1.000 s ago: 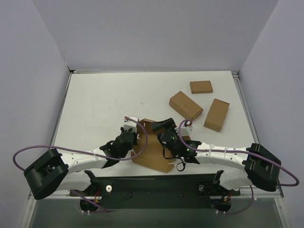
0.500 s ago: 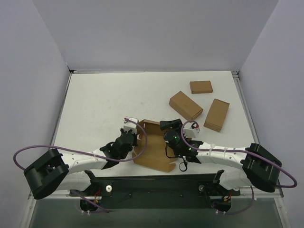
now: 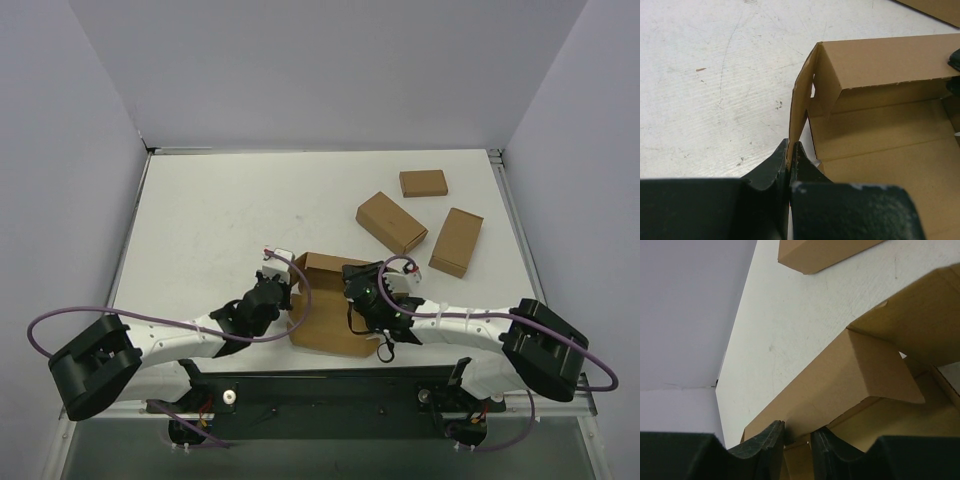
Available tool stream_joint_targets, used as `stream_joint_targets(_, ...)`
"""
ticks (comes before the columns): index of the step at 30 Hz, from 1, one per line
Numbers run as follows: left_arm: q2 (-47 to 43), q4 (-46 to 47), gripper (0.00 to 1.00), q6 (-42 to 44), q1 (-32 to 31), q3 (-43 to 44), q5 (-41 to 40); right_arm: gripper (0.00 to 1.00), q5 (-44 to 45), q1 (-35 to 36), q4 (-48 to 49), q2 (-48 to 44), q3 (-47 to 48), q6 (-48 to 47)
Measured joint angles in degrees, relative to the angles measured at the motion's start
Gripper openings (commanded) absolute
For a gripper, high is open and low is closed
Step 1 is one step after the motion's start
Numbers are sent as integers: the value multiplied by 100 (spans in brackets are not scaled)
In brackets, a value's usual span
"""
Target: Fold the paper box
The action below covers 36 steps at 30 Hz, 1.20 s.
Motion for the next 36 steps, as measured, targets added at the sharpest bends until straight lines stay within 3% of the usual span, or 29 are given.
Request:
stream_joint_targets(11, -61, -1110, 13, -240, -4, 634, 365, 0, 55, 0, 393, 151, -22, 129)
stream_joint_targets(17, 188, -1862, 14, -527, -4, 1252, 610, 0, 175, 17, 505, 192, -22, 20)
stream_joint_targets(23, 264, -2087, 14, -730, -2, 1331, 743, 0, 243, 66, 490, 205, -39, -59)
stream_joint_targets(29, 184, -1495, 19, -872, -4, 772, 1043, 0, 282, 125, 468, 205, -101, -160)
stream_joint_targets(36, 0, -793, 34, -774, -7, 120, 1416, 0, 267, 197, 675, 216, -122, -339)
